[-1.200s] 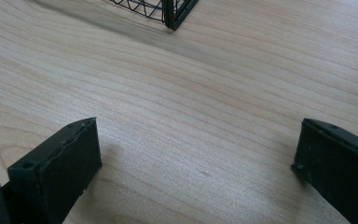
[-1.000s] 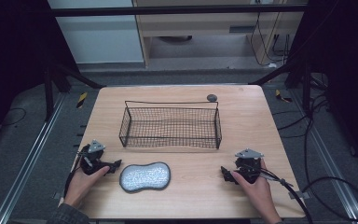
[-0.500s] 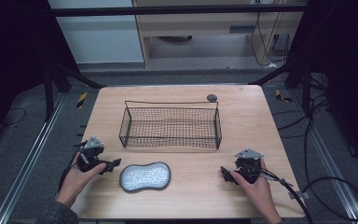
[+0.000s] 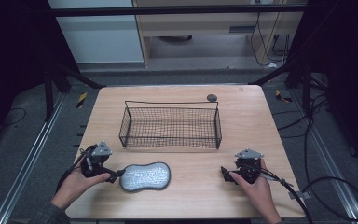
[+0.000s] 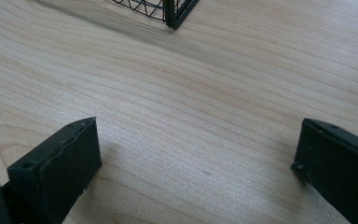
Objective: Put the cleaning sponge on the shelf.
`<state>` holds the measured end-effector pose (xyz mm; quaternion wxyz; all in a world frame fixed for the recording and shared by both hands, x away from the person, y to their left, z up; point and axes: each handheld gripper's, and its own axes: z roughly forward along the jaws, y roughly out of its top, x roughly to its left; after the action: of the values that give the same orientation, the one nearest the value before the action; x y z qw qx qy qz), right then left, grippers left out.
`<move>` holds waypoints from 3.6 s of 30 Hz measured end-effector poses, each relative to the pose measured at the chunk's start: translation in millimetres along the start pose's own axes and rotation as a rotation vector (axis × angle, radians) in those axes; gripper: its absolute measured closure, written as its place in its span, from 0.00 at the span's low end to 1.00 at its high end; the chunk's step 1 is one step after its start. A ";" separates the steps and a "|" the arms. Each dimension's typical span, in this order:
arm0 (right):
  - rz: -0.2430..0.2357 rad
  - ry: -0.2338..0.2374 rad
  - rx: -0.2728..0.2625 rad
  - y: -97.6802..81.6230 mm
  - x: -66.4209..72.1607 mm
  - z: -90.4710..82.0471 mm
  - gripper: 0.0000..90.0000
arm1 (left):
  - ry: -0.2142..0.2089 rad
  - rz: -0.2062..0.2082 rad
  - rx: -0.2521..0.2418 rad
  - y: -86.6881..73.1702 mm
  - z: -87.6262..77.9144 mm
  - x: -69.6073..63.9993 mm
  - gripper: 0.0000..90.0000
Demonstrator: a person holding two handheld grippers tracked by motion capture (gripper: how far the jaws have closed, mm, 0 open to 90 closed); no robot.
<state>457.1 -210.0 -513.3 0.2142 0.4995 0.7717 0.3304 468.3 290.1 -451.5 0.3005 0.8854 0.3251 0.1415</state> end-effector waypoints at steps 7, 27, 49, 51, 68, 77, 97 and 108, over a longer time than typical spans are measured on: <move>0.000 0.000 0.000 0.0 0.0 0.0 0.01 | -0.020 0.046 0.016 12.0 -3.0 -11.9 0.05; 0.002 0.003 0.000 0.0 0.2 -0.2 0.01 | -0.082 0.197 0.071 33.5 7.9 -33.4 0.04; 0.000 0.002 0.000 -0.1 0.1 -0.1 0.01 | -0.190 0.376 0.217 55.3 42.2 -60.8 0.04; 0.000 0.001 0.000 -0.1 0.1 -0.1 0.01 | -0.194 0.389 0.233 57.5 45.9 -61.8 0.04; -0.001 0.004 0.001 -0.3 0.3 -0.4 0.01 | -0.230 0.470 0.327 67.3 61.8 -65.4 0.05; 0.000 0.004 0.001 -0.3 0.4 -0.4 0.01 | -0.244 0.478 0.349 66.9 66.4 -64.9 0.04; -0.004 0.001 0.002 -0.5 0.7 -0.5 0.01 | -0.263 0.477 0.362 67.8 77.9 -62.1 0.01; -0.008 0.001 0.002 -0.5 0.6 -0.5 0.01 | -0.277 0.469 0.370 68.6 82.3 -61.1 0.01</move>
<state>456.2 -209.8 -513.3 0.2146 0.4966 0.7739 0.3292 492.9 171.8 -476.2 0.1349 0.9866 0.0884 0.0237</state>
